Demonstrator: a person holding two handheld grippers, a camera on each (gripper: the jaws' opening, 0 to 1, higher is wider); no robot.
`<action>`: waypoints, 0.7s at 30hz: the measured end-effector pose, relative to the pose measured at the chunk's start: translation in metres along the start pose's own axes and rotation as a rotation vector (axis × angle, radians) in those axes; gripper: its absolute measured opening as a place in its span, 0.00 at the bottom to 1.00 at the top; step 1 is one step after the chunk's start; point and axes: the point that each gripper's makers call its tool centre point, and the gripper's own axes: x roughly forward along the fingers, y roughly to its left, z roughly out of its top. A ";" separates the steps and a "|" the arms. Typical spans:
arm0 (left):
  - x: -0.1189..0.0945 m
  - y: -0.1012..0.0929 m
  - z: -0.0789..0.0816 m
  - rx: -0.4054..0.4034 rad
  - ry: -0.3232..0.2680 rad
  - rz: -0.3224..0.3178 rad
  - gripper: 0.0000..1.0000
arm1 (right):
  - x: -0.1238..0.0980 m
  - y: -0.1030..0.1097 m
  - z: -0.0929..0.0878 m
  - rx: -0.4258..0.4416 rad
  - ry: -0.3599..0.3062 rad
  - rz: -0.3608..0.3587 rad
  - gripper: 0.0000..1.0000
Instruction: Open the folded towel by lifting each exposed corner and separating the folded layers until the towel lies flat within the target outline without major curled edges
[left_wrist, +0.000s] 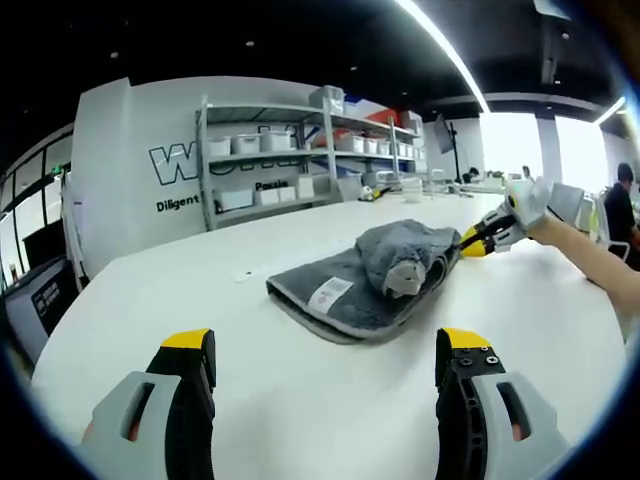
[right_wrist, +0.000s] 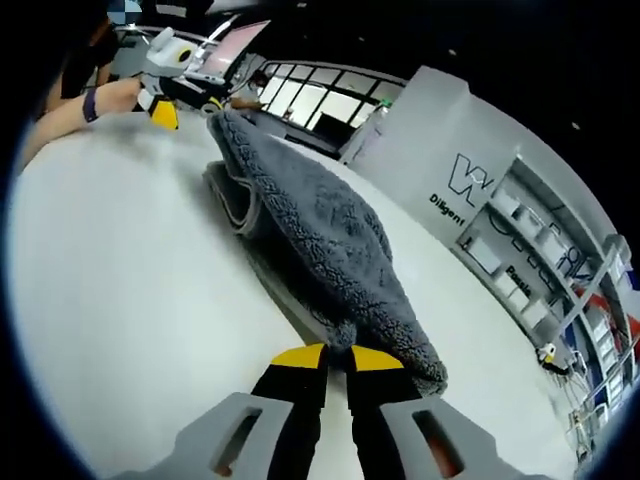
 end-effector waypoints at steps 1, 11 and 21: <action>0.000 0.000 0.000 0.000 0.000 0.000 0.90 | -0.001 0.001 0.000 0.000 0.006 0.003 0.05; -0.001 -0.001 0.000 0.001 0.002 0.000 0.90 | -0.022 0.016 0.008 0.006 0.009 0.094 0.04; -0.001 -0.002 -0.001 0.005 0.006 0.004 0.90 | -0.043 0.049 0.012 0.000 -0.004 0.276 0.04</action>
